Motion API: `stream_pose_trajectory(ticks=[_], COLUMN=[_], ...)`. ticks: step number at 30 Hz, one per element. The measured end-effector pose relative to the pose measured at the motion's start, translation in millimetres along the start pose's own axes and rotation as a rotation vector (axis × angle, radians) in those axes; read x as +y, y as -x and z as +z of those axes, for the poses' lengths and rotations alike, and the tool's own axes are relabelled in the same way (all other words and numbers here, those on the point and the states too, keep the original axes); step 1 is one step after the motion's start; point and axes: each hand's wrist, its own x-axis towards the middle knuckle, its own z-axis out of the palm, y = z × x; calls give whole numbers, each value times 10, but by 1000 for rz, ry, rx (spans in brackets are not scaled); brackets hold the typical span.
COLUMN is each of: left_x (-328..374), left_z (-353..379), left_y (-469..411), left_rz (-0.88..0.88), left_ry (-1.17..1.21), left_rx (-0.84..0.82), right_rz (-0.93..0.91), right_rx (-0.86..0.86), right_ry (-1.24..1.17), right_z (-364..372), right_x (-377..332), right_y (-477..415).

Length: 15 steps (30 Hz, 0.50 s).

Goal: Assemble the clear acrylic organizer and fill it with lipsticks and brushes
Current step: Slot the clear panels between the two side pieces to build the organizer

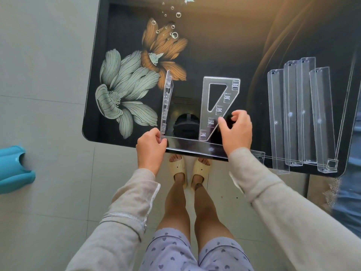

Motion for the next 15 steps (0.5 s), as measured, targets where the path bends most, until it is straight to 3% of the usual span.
stream_pose_trajectory(ticks=[3, 15], left_x=[-32, -141], left_z=[-20, -92], left_y=[-12, -70], left_rz=[-17, -46], left_ry=[8, 66], left_rx=[25, 42], right_rz=[142, 103], right_rx=[21, 43], right_ry=[87, 287], right_z=[71, 121], right_x=[-207, -429], right_y=[-225, -580])
